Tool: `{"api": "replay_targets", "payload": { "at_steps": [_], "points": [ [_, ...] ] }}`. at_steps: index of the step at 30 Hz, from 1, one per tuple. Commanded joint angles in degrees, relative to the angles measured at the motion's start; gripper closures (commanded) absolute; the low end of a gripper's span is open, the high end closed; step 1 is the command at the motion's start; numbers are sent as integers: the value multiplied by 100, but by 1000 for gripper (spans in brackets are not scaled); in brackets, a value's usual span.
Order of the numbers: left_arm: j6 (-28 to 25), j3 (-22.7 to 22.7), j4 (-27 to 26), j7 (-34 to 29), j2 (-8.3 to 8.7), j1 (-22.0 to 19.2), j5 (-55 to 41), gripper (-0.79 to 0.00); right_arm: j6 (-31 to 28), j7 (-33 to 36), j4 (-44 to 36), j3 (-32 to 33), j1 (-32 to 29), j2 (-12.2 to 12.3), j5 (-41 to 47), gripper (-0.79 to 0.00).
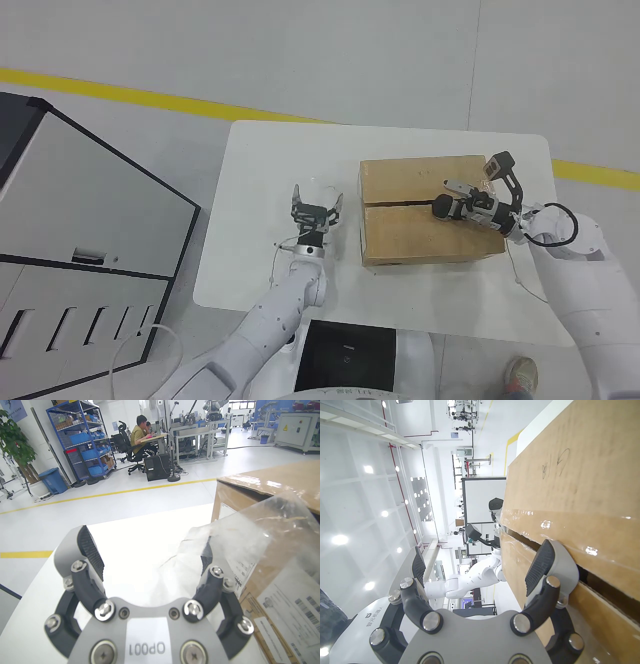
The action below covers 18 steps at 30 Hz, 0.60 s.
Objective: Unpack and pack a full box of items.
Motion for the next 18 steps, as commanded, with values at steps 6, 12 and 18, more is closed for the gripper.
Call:
{"api": "replay_targets", "payload": {
  "at_steps": [6, 12, 18],
  "points": [
    [-60, -148, -202, -102, 30, 178, 26, -785, -14, 28, 53, -11, 27, -8, 34, -785],
    [125, -110, -415, 66, -36, 196, 12, -785, -24, 52, 99, -17, 46, -16, 82, -785],
    [245, -19, -941, 255, -97, 347, 49, -785, -24, 69, 130, 8, 57, -16, 118, -785]
  ]
}}
